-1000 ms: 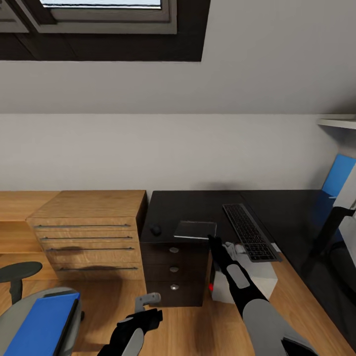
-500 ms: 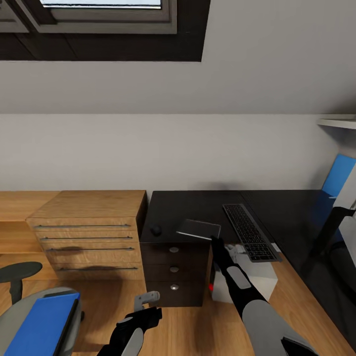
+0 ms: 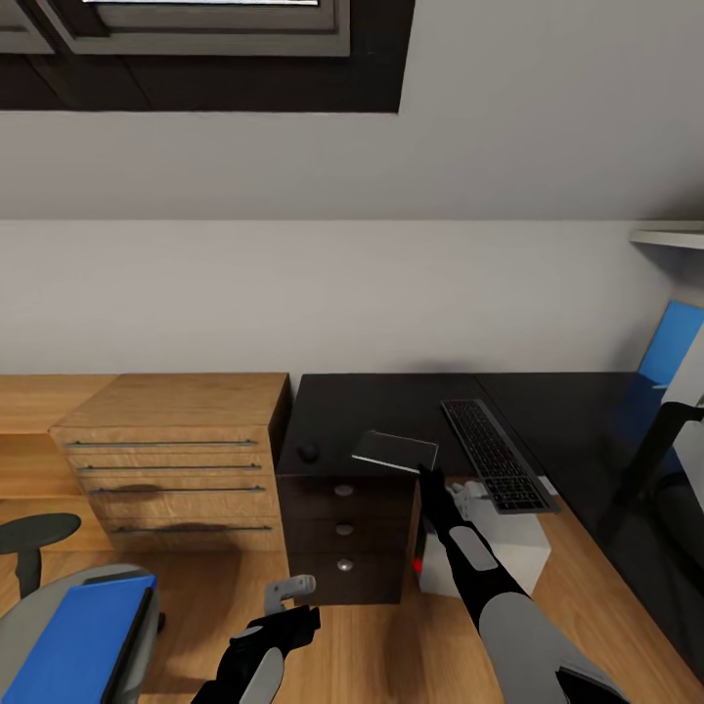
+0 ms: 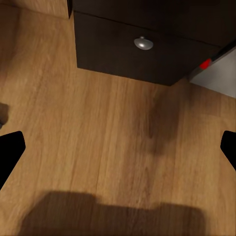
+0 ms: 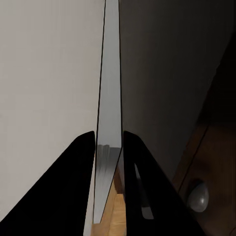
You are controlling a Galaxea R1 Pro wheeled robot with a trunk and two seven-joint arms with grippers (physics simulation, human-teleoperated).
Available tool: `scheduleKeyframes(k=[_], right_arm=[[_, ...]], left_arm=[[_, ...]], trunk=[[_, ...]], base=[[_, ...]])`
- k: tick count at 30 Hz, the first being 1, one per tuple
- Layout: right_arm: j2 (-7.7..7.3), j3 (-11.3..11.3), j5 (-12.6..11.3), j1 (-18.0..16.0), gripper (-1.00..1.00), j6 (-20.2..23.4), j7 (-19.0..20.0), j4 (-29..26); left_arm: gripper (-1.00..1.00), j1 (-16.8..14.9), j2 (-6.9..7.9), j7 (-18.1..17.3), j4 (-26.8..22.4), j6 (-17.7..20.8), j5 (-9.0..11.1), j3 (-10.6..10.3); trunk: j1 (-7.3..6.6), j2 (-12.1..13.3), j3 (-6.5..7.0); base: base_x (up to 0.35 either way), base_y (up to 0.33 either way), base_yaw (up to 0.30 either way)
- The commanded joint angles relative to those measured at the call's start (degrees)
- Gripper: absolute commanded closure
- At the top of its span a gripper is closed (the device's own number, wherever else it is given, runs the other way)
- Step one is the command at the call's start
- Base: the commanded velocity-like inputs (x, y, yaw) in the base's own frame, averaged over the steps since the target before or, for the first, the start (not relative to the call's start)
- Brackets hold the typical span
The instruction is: In the bedroom, organize the workspace by keeping the computer under the desk, ensuring the monitor is on the desk, placing the keyboard on the desk next to the monitor, placing the mouse on the desk next to the keyboard, moving the folder from the swivel chair onto the desk next to the mouse, stacking the notebook on top of the folder with the pen on top of the notebook, and positioning the swivel chair next to the desk.
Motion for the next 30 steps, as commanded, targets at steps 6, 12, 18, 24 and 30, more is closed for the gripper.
scheduleKeyframes(k=[6,12,18,24,30], right_arm=[[0.05,-0.3,-0.6,-0.1,1.00,0.4,0.4,0.0],[0.05,-0.5,-0.7,-0.1,1.00,0.6,0.5,0.0],[0.05,-0.6,-0.6,-0.1,1.00,0.6,0.5,0.0],[0.05,-0.5,-0.6,-0.1,1.00,0.4,0.7,-0.1],[0.05,-0.4,-0.6,-0.1,1.00,0.2,0.7,-0.1]], left_arm=[[-1.00,0.0,0.02,0.6,-0.1,0.1,0.6,-0.1],[-1.00,0.0,0.02,0.6,-0.1,0.1,0.5,-0.1],[-1.00,0.0,0.02,0.6,-0.1,0.2,0.5,-0.1],[-1.00,0.0,0.02,0.6,-0.1,0.2,0.5,-0.2],[-1.00,0.0,0.02,0.6,-0.1,0.2,0.5,-0.2]], trunk=[[1.32,-2.5,-1.14],[2.64,-4.9,-2.22],[3.96,-7.3,-3.30],[5.28,-9.7,-4.38],[6.59,-12.1,-5.45]], base=[[0.000,0.000,0.000],[0.000,0.000,0.000],[0.000,0.000,0.000],[0.000,0.000,0.000],[0.000,0.000,0.000]])
